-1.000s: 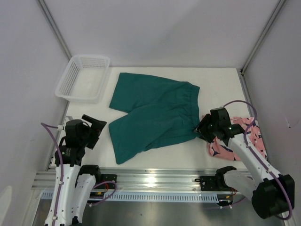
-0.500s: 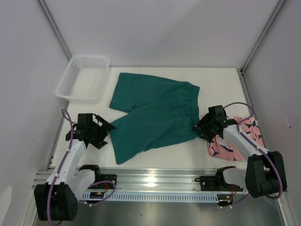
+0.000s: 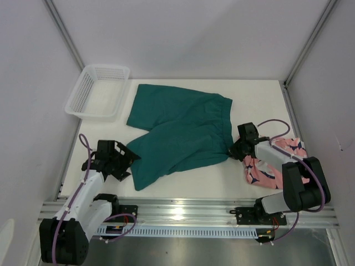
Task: Fold and stack the shorts
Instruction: Flatten the shorts out, then fold the shorts
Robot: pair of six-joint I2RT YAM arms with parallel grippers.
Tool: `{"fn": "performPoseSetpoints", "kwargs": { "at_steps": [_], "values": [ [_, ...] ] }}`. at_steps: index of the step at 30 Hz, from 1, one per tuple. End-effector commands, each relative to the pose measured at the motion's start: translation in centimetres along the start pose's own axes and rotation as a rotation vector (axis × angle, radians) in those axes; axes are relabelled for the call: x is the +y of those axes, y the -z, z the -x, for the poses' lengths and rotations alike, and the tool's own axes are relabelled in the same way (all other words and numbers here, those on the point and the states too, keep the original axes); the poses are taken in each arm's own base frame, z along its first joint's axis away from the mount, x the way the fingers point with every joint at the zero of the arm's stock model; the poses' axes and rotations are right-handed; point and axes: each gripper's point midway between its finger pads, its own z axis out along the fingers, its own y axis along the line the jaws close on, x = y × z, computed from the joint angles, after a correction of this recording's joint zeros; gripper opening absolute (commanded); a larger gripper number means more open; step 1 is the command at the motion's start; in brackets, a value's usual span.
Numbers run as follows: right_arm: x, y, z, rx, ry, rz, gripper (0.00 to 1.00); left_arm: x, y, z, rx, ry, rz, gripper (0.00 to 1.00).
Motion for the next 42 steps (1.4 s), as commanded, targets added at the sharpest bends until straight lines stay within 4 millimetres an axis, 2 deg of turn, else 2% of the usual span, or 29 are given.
{"fn": "performPoseSetpoints", "kwargs": {
  "at_steps": [1, 5, 9, 15, 24, 32, 36, 42],
  "values": [
    [2.3, -0.9, 0.9, -0.051, 0.009, 0.022, 0.01, -1.1, 1.2, 0.6, -0.046, 0.006, -0.016, 0.91],
    [4.6, -1.5, 1.8, -0.098, 0.031, 0.016, 0.0, -1.2, 1.9, 0.0, -0.045, 0.009, -0.016, 0.89],
    [6.1, -2.1, 1.9, -0.114, 0.027, 0.014, 0.0, -1.4, 1.5, -0.5, -0.037, 0.049, -0.028, 0.89],
    [7.1, -2.6, 3.2, -0.186, -0.046, 0.043, 0.0, -1.2, 0.9, -0.7, -0.019, 0.09, -0.001, 0.87],
    [7.3, -2.9, 4.8, -0.268, -0.139, 0.055, 0.0, -0.8, 0.5, -2.2, 0.03, 0.136, 0.014, 0.85],
    [7.3, -2.9, 5.1, -0.281, -0.148, 0.057, 0.0, -0.2, 1.2, -6.3, 0.125, 0.16, 0.027, 0.85],
    [7.4, -2.9, 5.0, -0.282, -0.151, 0.068, 0.0, 0.4, 1.4, -6.2, 0.088, 0.195, 0.05, 0.84],
    [7.3, -2.9, 4.8, -0.271, -0.151, 0.08, 0.0, 1.1, 0.3, -5.5, 0.041, 0.223, 0.076, 0.75]
  ]
}}
